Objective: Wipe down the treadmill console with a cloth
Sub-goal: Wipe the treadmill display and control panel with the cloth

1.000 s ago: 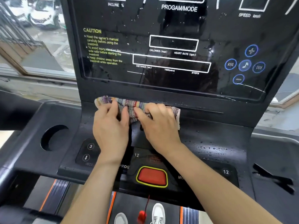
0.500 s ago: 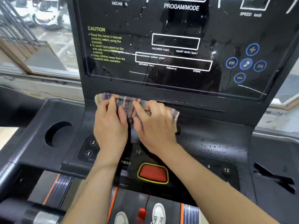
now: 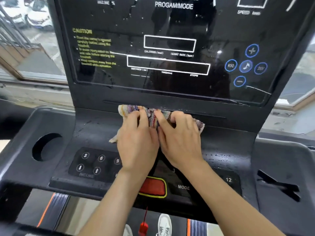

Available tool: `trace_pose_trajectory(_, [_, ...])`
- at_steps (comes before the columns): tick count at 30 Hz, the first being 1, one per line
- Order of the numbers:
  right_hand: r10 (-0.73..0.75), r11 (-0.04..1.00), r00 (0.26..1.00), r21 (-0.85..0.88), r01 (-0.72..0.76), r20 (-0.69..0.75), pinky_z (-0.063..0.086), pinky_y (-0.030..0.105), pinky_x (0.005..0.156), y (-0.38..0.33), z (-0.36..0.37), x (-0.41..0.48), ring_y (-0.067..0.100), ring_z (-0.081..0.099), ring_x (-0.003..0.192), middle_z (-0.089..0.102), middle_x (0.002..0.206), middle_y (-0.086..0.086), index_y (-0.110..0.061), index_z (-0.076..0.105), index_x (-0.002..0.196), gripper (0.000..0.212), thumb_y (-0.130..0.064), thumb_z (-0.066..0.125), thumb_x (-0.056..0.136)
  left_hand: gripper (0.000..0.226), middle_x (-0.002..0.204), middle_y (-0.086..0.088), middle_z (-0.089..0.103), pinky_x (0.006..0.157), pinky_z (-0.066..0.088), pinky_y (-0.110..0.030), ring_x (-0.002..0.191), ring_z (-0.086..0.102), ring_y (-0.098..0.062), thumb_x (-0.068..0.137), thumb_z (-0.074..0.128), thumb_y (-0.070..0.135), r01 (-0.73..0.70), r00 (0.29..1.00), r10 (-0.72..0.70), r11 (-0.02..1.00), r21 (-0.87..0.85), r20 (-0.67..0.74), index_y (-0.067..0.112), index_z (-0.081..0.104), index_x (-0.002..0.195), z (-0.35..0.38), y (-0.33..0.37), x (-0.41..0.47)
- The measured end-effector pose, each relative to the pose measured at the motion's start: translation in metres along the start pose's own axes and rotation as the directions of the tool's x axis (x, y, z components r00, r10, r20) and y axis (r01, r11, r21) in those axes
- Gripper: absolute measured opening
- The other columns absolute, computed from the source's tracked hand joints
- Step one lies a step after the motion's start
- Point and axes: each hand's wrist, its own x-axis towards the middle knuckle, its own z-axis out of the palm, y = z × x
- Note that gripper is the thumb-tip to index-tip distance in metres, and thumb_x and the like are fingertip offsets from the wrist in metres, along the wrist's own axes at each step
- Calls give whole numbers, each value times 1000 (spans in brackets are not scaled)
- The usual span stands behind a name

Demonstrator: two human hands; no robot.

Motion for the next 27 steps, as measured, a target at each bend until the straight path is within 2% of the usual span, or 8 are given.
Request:
trace_pose_trajectory(5, [54, 999, 998, 3, -54, -23, 42, 40, 69, 27, -13, -13, 26, 44, 78, 46, 89, 6, -27, 57, 131, 41, -34, 52, 90, 41, 105, -6, 59, 66, 41, -30, 94, 55, -24, 80, 38, 20, -53, 997, 53, 999, 4, 65, 5, 61, 109, 8, 34, -8])
trace_pose_trajectory(10, [125, 992, 988, -3, -126, -91, 39, 39, 72, 61, -23, -35, 26, 42, 80, 48, 93, 8, -27, 57, 132, 43, -29, 52, 90, 42, 107, -7, 60, 69, 52, -36, 94, 58, -25, 81, 41, 16, -153, 984, 154, 988, -26, 84, 4, 61, 117, 21, 67, -22])
trace_pose_trajectory(15, [226, 974, 962, 11, -227, -150, 41, 42, 72, 92, -34, -57, 28, 46, 82, 51, 97, 11, -23, 56, 134, 43, -25, 50, 91, 48, 108, -12, 64, 80, 52, -37, 95, 62, -28, 87, 38, 24, -315, 938, 324, 945, -85, 124, 0, 61, 121, 33, 103, -31])
trace_pose_trajectory(21, [395, 904, 884, 279, -325, -249, 46, 48, 69, 106, -44, -63, 22, 49, 86, 53, 100, 7, -14, 57, 135, 48, -8, 62, 87, 44, 126, -12, 59, 106, 39, -36, 114, 56, -27, 92, 39, 16, -475, 868, 485, 874, -104, 108, 2, 54, 132, 40, 120, -39])
trace_pose_trajectory(24, [380, 905, 897, 292, -309, -227, 45, 48, 73, 102, -45, -56, 24, 49, 89, 53, 101, 6, -15, 60, 131, 45, -7, 62, 87, 43, 128, -12, 56, 107, 38, -39, 116, 54, -28, 96, 37, 13, -506, 857, 507, 862, -33, 88, 0, 50, 135, 36, 122, -35])
trace_pose_trajectory(27, [348, 920, 909, 271, -284, -229, 42, 41, 73, 97, -47, -46, 25, 47, 84, 54, 97, 8, -11, 64, 124, 39, -6, 62, 86, 37, 117, -9, 60, 104, 40, -40, 106, 57, -26, 95, 40, 12, -475, 879, 476, 879, -42, 17, 2, 56, 127, 35, 118, -27])
